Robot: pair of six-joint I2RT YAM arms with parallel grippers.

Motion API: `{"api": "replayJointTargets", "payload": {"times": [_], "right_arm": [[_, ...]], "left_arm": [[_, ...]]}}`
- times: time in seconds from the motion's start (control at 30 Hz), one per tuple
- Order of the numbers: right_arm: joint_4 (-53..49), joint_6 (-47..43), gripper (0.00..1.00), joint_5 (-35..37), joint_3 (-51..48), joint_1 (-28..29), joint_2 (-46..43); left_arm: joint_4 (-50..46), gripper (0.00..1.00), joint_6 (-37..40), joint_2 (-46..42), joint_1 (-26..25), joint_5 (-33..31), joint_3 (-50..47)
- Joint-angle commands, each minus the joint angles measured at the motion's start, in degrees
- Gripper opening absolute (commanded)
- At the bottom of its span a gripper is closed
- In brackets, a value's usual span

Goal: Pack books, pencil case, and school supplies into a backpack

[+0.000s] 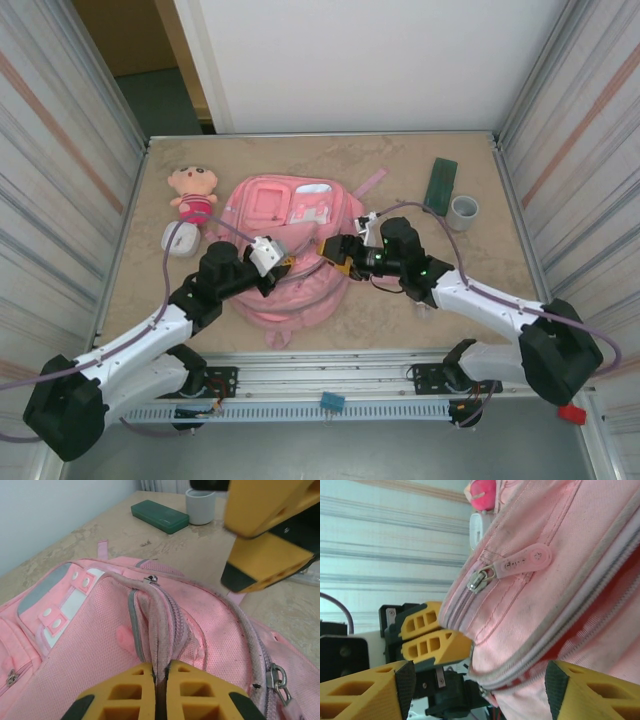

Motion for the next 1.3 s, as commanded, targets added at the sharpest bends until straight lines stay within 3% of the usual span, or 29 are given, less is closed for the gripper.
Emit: {"api": "replayJointTargets", "payload": {"times": [0.0, 0.23, 0.37, 0.5, 0.73, 0.9, 1.03, 1.13, 1.27], "right_arm": [[7.3, 6.3, 0.70, 1.1, 0.2, 1.3, 3.1], [15.3, 12.3, 0.70, 1.8, 1.8, 3.3, 10.0], [16.3, 12.4, 0.69, 0.6, 4.2, 3.6, 12.9], [16.1, 12.2, 0.67, 1.4, 4.3, 3.9, 13.3], [13.7, 10.4, 0.47, 2.1, 5.3, 4.7, 13.6], [10.9, 8.5, 0.39, 1.8, 6.7, 5.2, 13.8], [8.6, 7.2, 0.37, 1.9, 7.9, 5.2, 14.0], [7.3, 6.7, 0.37, 2.2, 8.6, 5.5, 14.0], [6.4, 5.9, 0.37, 2.3, 9.0, 5.9, 14.2]], "left_arm": [[6.4, 0.00, 1.1, -2.8, 0.0, 5.6, 1.1], [4.9, 0.04, 1.4, -4.1, 0.0, 6.2, 1.2], [-6.3, 0.30, -1.4, -4.0, -0.2, 5.1, 6.1], [-14.4, 0.45, -10.5, -5.7, -1.5, 0.3, 9.5], [-26.9, 0.44, -29.9, -13.8, -5.6, -7.6, 10.1], [-40.7, 0.43, -44.2, -16.4, -11.7, -16.5, 12.0], [-47.1, 0.42, -55.2, -15.6, -15.9, -21.5, 14.0], [-48.1, 0.50, -59.0, -14.2, -18.6, -23.7, 14.7], [-48.2, 0.47, -61.6, -11.2, -22.5, -28.6, 15.6]]}}
